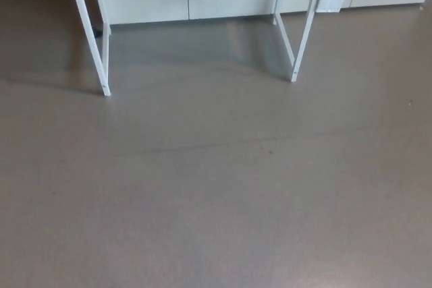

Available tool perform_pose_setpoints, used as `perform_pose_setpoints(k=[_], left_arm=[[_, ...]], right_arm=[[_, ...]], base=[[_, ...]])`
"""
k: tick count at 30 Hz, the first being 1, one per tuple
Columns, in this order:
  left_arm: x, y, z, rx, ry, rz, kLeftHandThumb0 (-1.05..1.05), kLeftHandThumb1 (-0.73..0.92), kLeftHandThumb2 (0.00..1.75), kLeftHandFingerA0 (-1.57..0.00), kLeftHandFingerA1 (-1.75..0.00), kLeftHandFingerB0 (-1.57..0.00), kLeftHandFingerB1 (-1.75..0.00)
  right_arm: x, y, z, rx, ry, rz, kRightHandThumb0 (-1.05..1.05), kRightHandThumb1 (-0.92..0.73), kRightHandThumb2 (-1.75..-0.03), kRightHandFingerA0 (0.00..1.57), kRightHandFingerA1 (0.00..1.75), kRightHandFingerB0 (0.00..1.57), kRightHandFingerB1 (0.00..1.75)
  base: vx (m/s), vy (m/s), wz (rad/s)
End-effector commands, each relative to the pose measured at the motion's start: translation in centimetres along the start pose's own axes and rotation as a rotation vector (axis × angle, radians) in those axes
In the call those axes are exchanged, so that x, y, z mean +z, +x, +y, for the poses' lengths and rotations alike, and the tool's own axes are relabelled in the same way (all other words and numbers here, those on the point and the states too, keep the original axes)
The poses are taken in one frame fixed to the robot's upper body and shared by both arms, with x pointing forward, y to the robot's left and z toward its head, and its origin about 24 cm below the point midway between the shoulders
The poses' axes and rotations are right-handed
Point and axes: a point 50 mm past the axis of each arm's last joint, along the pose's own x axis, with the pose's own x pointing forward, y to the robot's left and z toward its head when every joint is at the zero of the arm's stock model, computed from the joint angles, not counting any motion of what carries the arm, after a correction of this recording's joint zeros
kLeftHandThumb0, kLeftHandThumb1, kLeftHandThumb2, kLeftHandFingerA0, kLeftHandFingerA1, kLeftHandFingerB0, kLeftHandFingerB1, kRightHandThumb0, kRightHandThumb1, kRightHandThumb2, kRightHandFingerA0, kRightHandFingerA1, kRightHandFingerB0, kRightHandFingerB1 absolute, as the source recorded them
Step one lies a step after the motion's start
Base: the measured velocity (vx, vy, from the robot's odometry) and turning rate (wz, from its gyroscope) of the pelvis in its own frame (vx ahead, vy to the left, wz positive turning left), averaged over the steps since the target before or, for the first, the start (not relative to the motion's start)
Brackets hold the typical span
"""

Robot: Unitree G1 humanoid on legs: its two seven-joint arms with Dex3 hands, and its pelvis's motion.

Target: The robot walks towards a desk on which a file tray is kept in the middle and a stapler is kept to its right. The robot lifts the stapler using its right hand and places it on the file tray.

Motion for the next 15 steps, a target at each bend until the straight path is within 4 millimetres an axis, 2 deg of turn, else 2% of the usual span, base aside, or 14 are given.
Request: perform_pose_setpoints(k=[1,7,15], left_arm=[[-0.06,-0.1,0.37,0.005,-0.009,0.014,-0.92,0.28,1.24,-0.17,-0.9,-0.09,-0.83],[-0.06,-0.1,0.37,0.005,-0.009,0.014,-0.92,0.28,1.24,-0.17,-0.9,-0.09,-0.83],[0.38,0.01,0.18,0.003,-0.012,0.006,-0.92,0.28,1.24,-0.17,-0.9,-0.09,-0.83]], right_arm=[[-0.02,-0.17,-0.37,-0.016,0.002,-0.007,-0.47,-0.34,-0.8,0.06,0.5,0.0,0.43],[-0.02,-0.17,-0.37,-0.016,0.002,-0.007,-0.47,-0.34,-0.8,0.06,0.5,0.0,0.43],[0.35,-0.04,-0.44,-0.019,0.005,-0.015,-0.47,-0.34,-0.8,0.06,0.5,0.0,0.43]], base=[[0.13,-0.157,-0.33],[0.06,-0.151,0.0],[0.02,0.071,-0.03]])
